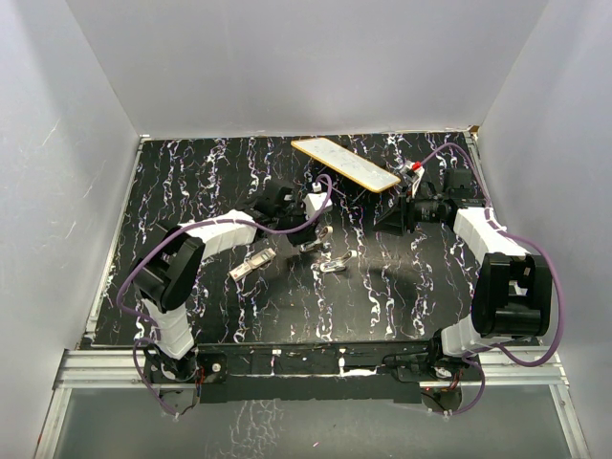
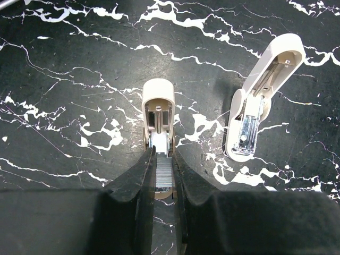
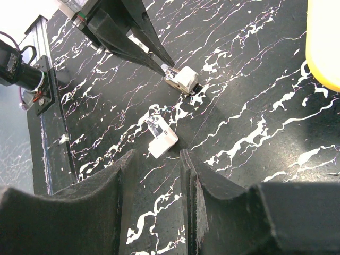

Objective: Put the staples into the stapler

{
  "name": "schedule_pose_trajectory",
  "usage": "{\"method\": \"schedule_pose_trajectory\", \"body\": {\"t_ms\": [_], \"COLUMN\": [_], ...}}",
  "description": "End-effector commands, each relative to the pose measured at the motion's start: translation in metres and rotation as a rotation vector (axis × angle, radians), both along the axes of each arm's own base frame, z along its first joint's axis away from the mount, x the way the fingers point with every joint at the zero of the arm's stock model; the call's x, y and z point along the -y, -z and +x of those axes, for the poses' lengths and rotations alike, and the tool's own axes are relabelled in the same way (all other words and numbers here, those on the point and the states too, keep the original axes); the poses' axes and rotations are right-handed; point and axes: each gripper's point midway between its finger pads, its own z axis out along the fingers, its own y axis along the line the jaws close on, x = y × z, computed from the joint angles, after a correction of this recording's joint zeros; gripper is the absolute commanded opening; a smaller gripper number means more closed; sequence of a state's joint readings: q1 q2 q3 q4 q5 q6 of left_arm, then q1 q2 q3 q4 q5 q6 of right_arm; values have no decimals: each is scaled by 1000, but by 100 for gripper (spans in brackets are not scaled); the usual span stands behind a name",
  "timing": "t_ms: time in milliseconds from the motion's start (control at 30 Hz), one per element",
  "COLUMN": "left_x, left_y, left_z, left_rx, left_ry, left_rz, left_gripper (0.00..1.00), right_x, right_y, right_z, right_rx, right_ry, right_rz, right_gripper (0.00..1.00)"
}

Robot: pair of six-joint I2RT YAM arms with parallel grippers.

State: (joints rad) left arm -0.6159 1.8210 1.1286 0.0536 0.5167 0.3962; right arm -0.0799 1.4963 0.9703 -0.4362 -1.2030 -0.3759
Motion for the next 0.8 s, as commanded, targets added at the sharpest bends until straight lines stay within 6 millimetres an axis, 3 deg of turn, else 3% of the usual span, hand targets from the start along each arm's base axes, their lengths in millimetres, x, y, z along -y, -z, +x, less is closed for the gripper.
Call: {"method": "schedule_pose_trajectory", "body": {"t_ms": [0, 767], "left_x": [2, 0], "left_y": [-9, 2], "left_z": [1, 0], "left_rx": [7, -2], "left_ry": [5, 10], "left_rz": [-40, -41], "left_gripper": [4, 4], "right_x": [2, 2], "right_y": [-9, -10], "right_z": [5, 4], "right_rx": [71, 71], "right_ry": [-4, -5], "right_rz": [2, 6], "right_gripper": [40, 40]}}
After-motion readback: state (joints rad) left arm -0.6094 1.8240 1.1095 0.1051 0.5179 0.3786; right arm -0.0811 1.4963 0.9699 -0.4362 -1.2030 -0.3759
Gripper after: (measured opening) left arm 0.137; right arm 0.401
